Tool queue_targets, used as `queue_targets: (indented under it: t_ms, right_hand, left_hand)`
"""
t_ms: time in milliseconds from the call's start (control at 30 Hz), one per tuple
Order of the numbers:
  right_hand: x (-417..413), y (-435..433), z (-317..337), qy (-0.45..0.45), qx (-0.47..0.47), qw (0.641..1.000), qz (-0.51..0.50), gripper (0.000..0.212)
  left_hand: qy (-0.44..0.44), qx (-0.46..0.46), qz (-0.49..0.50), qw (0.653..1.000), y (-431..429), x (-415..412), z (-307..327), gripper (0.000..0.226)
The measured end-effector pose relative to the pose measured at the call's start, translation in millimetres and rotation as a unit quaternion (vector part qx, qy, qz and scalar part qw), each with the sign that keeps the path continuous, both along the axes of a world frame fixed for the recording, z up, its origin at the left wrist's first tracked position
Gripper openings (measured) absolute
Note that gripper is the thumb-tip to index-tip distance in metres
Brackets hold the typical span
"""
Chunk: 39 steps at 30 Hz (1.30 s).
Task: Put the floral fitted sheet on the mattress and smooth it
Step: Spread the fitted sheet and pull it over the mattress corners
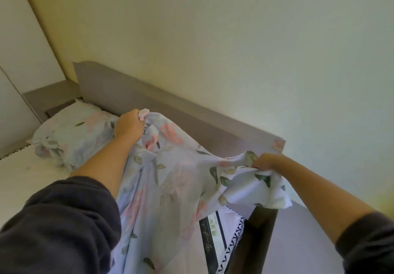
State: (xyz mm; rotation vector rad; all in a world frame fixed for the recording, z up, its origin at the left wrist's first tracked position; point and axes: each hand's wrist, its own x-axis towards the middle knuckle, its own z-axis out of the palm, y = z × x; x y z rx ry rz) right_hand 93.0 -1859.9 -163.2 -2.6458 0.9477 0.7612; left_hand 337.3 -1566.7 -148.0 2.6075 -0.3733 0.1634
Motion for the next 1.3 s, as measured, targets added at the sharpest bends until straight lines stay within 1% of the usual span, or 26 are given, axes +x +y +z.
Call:
queue_targets:
  t_ms: [33,67,100,167,233,333,433,567,667,700,767,800,867,900,933,967,1033,1067,1100,1133,1167,1200,1233,1267,1300]
  right_hand:
    - [1.7,-13.0,-23.4,0.012,0.002,1.000,-0.013,0.018]
    - [3.0,-22.2,-49.7,0.019,0.015,0.999,-0.022,0.012]
    - [5.2,-30.3,-76.6,0.022,0.020,0.999,-0.030,0.012]
    - [9.0,-41.0,-130.5,-0.005,0.051,0.994,-0.095,0.025]
    - [16.3,-46.7,-189.3,-0.035,0.067,0.987,-0.139,0.033]
    - [24.0,-45.8,-259.5,-0.037,0.081,0.984,-0.156,0.034]
    - [32.4,-41.0,-319.3,-0.031,0.112,0.979,-0.170,0.031]
    - [40.2,-29.6,-374.0,-0.016,0.116,0.979,-0.165,0.028]
    - [37.6,-16.5,-408.5,0.015,0.101,0.984,-0.147,0.023]
    - [33.7,-12.2,-418.7,0.023,0.074,0.988,-0.130,0.027]
    - [25.2,-4.5,-435.0,0.023,-0.003,0.997,-0.079,0.048]
    - [22.5,-0.3,-440.4,0.021,-0.044,0.997,-0.051,0.055]
    - [19.6,13.7,-449.1,0.034,-0.127,0.991,0.011,0.067]
    - [18.9,21.0,-449.5,0.040,-0.157,0.986,0.038,0.073]
    - [18.9,34.0,-454.0,0.042,-0.178,0.980,0.074,0.077]
    - [18.9,45.4,-458.2,0.027,-0.193,0.974,0.114,0.079]
    - [16.6,76.5,-469.1,-0.024,-0.196,0.955,0.222,0.085]
    - [14.2,93.5,-472.6,-0.045,-0.181,0.943,0.277,0.091]
    - [10.7,110.9,-477.2,-0.073,-0.155,0.928,0.331,0.097]
    - [6.8,128.2,-481.3,-0.111,-0.119,0.909,0.385,0.100]
    - [2.5,146.7,-484.0,-0.133,-0.087,0.883,0.441,0.101]
    - [-1.7,162.1,-485.8,-0.113,-0.068,0.863,0.487,0.100]
    - [-2.5,179.0,-487.1,-0.078,-0.056,0.849,0.520,0.094]
    - [5.3,190.6,-486.8,-0.065,-0.053,0.844,0.530,0.082]
    - [21.2,197.9,-485.4,-0.080,-0.063,0.852,0.514,0.062]
  left_hand:
    - [0.012,-0.021,0.006,1.000,-18.8,7.4,-18.0,0.025]
    - [0.028,-0.041,0.012,0.999,-34.5,11.8,-38.0,0.031]
    - [0.043,-0.052,0.015,0.998,-51.2,15.4,-61.6,0.041]
    - [0.058,-0.015,0.007,0.998,-75.0,12.0,-114.8,0.060]
    - [0.069,0.046,-0.028,0.996,-84.0,-2.0,-181.1,0.066]
    - [0.114,0.169,-0.107,0.973,-67.1,-44.7,-272.5,0.060]
    - [0.162,0.243,-0.163,0.942,-32.3,-87.7,-353.2,0.055]
    - [0.188,0.286,-0.182,0.922,2.2,-126.3,-409.7,0.044]
    - [0.233,0.283,-0.171,0.914,20.6,-153.8,-437.2,0.028]
    - [0.252,0.280,-0.158,0.913,28.0,-164.7,-445.0,0.029]
    - [0.300,0.299,-0.121,0.898,47.0,-186.0,-461.5,0.041]
    - [0.324,0.321,-0.098,0.884,58.8,-195.4,-470.4,0.051]
    - [0.388,0.364,-0.025,0.846,83.8,-212.0,-484.9,0.075]
    - [0.408,0.385,0.019,0.828,91.8,-217.1,-487.0,0.081]
    - [0.420,0.406,0.062,0.809,102.6,-225.0,-491.0,0.084]
    - [0.422,0.417,0.090,0.800,109.1,-229.3,-493.3,0.086]
    - [0.428,0.427,0.115,0.788,124.5,-241.3,-501.5,0.095]
    - [0.421,0.431,0.113,0.790,131.7,-246.6,-506.0,0.097]
    - [0.399,0.432,0.101,0.803,138.9,-249.7,-509.1,0.095]
    - [0.376,0.409,0.088,0.827,148.0,-249.6,-510.3,0.087]
    - [0.360,0.377,0.064,0.851,158.6,-247.5,-511.1,0.073]
    - [0.361,0.297,0.068,0.882,167.3,-239.4,-508.9,0.054]
    - [0.354,0.203,0.106,0.907,181.9,-226.8,-503.5,0.037]
    - [0.371,0.154,0.128,0.907,195.6,-209.0,-492.0,0.031]
    - [0.372,0.152,0.109,0.909,210.0,-189.6,-482.3,0.036]
